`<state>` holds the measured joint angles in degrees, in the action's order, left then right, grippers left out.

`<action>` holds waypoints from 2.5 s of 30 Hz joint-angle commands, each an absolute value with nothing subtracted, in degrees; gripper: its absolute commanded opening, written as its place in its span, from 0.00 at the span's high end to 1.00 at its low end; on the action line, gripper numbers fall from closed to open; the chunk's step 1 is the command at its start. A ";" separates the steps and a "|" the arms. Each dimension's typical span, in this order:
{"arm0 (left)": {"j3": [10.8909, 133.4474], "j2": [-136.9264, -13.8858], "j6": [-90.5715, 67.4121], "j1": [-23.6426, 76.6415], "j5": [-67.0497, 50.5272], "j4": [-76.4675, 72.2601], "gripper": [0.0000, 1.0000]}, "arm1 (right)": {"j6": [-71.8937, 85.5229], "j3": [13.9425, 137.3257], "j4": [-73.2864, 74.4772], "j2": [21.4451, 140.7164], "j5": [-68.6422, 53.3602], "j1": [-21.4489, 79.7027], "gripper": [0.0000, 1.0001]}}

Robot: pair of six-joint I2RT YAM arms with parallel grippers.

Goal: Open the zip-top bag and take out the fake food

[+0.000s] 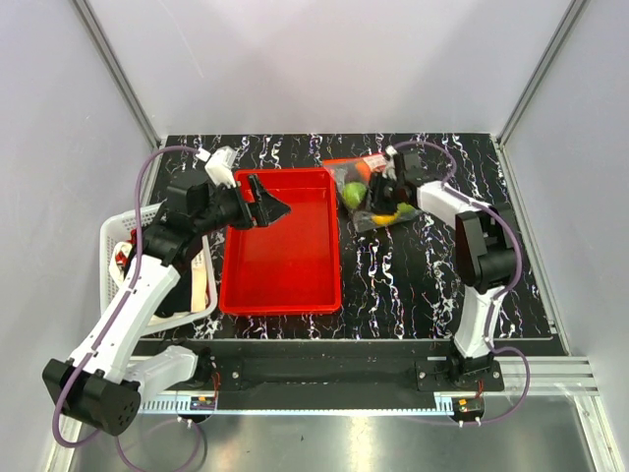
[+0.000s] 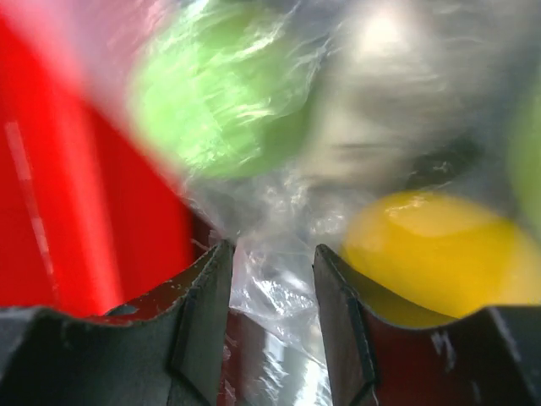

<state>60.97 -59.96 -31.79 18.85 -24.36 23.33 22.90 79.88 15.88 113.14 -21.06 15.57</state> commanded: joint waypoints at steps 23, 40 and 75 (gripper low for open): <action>62.14 -67.68 -34.19 28.21 -25.14 14.06 0.08 | 23.63 96.23 32.15 109.15 7.62 21.35 0.08; 61.61 -69.52 -34.19 31.55 -23.47 13.18 0.14 | 25.76 94.52 29.54 117.87 -1.50 22.77 0.50; 58.54 -68.20 -34.89 32.87 -23.47 11.07 0.16 | 19.95 79.54 22.50 109.16 12.64 29.27 0.53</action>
